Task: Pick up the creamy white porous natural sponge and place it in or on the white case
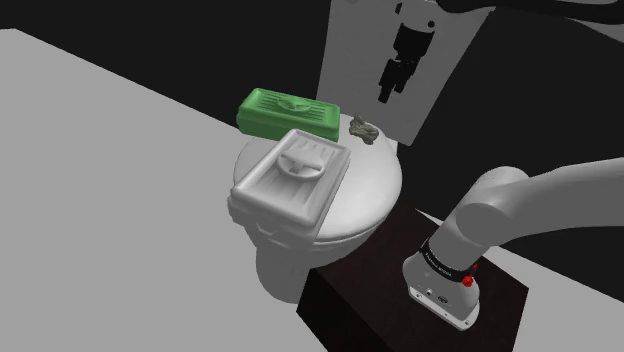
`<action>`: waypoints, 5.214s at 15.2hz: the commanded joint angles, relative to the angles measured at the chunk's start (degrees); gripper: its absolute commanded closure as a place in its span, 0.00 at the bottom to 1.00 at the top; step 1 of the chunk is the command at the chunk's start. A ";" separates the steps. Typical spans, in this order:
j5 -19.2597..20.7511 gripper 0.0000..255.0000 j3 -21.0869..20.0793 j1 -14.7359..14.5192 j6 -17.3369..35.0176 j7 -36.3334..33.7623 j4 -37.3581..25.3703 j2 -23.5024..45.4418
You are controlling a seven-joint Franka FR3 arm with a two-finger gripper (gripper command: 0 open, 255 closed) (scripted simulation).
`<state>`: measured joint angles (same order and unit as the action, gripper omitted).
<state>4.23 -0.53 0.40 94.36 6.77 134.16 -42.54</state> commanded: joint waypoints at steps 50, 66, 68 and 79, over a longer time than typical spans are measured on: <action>0.86 1.00 2.39 10.55 7.64 -20.85 -2.23 24.06; 0.65 1.00 2.15 10.50 -4.80 -20.04 -13.36 22.72; 0.64 1.00 2.12 10.49 -6.33 -19.93 -14.95 22.78; -3.06 1.00 -3.29 7.37 -11.12 -27.48 -14.91 18.39</action>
<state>1.87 -2.88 8.32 83.57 -19.31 118.37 -22.98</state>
